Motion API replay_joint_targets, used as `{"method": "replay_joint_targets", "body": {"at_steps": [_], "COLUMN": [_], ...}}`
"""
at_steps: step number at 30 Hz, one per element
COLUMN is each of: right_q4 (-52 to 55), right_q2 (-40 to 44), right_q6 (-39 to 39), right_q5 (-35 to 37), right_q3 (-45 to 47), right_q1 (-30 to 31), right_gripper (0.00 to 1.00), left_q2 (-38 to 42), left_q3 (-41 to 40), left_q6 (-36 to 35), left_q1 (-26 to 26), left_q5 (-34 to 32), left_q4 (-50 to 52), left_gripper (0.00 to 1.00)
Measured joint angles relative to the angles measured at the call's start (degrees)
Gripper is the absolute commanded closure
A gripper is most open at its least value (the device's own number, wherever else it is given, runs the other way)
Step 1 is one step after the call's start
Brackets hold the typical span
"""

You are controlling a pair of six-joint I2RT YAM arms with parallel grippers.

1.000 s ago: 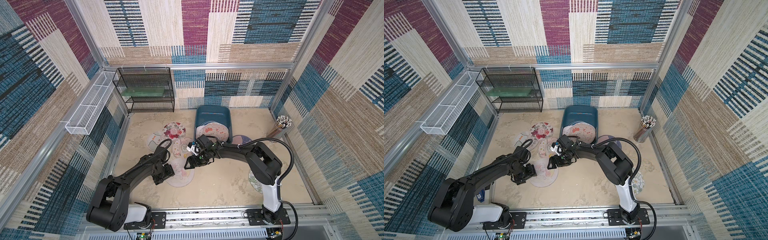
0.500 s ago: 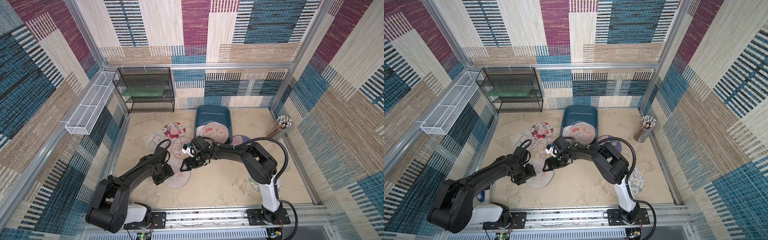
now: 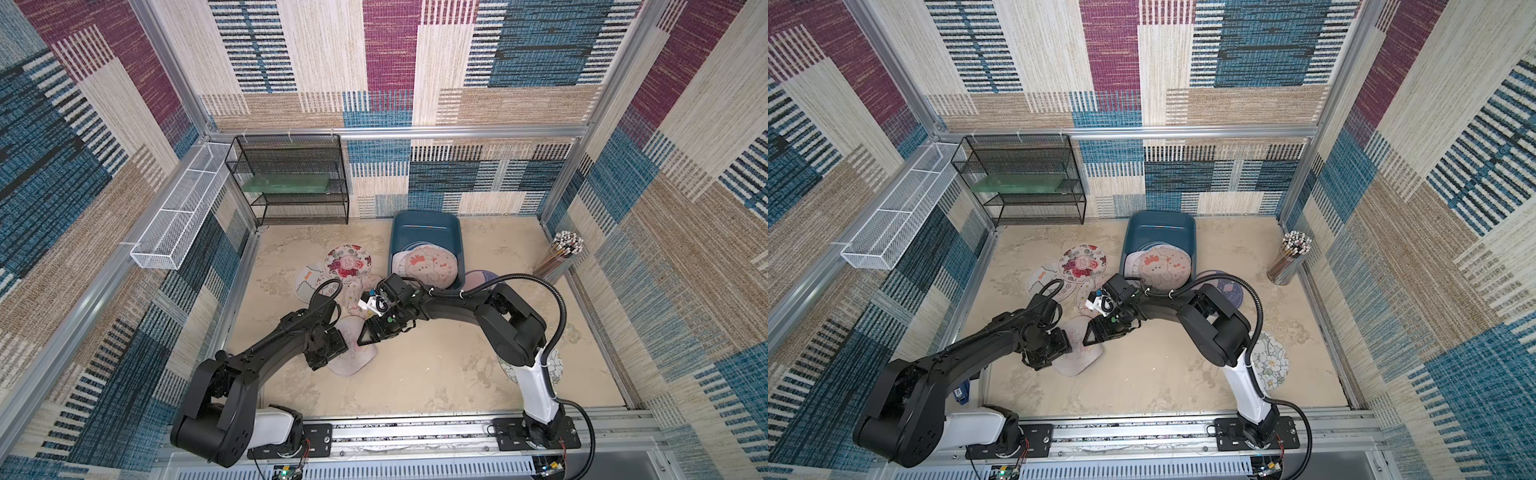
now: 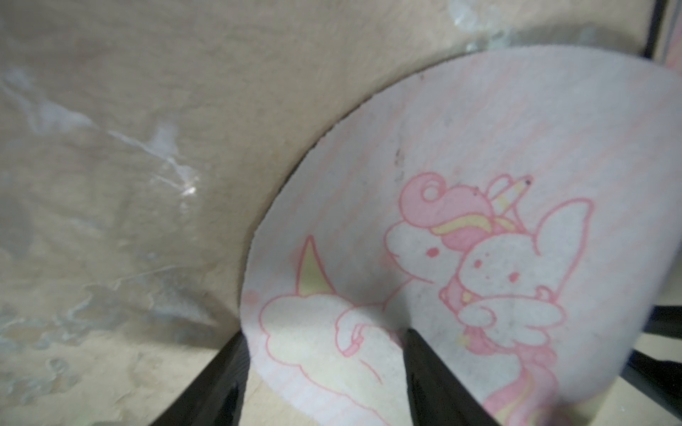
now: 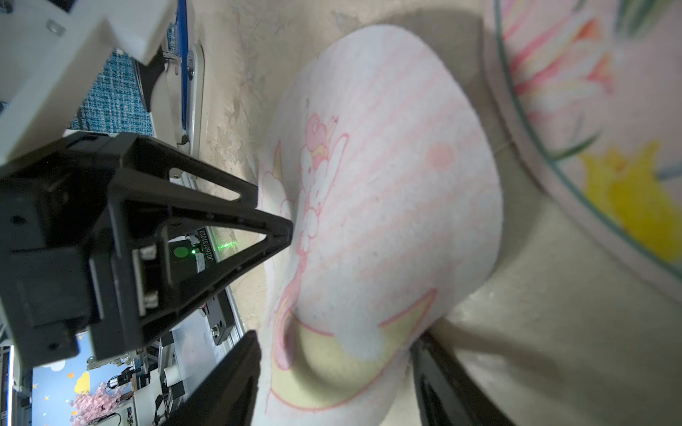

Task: Put the coasters into the storage box
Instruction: Pick up the coaster from the center of the board.

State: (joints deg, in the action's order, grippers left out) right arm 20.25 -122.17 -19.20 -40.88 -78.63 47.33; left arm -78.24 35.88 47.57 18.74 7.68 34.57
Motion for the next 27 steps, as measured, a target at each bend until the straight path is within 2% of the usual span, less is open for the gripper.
{"method": "replay_joint_targets", "body": {"at_steps": [6, 9, 15, 18, 22, 27], "right_q4": [0.04, 0.79, 7.69, 12.07, 17.14, 24.59], "right_q2": [0.07, 0.57, 4.81, 9.60, 16.02, 19.85], "right_q6": [-0.46, -0.92, -1.27, -0.90, 0.66, 3.58], "right_q5": [1.05, 2.10, 7.15, 8.85, 10.36, 12.22], "right_q3": [0.66, 0.94, 1.62, 0.50, -3.98, -12.13], "right_q1": [0.07, 0.11, -1.09, -3.06, -6.97, -13.75], "right_gripper": [0.71, 0.77, 0.81, 0.81, 0.81, 0.81], "left_q2": [0.70, 1.03, 3.02, 4.76, 6.34, 6.54], "left_q3": [-0.46, -0.61, -1.29, -2.32, -3.10, -3.13], "left_q6": [0.00, 0.00, 0.00, -0.02, 0.02, 0.24], "left_q1": [0.00, 0.00, 0.00, 0.09, 0.00, -0.04], "left_q5": [0.00, 0.00, 0.22, 2.67, 3.74, 4.74], "left_q4": [-0.42, -0.48, -1.44, -7.02, -9.51, -10.82], "left_gripper": [0.33, 0.33, 0.26, 0.23, 0.22, 0.20]}}
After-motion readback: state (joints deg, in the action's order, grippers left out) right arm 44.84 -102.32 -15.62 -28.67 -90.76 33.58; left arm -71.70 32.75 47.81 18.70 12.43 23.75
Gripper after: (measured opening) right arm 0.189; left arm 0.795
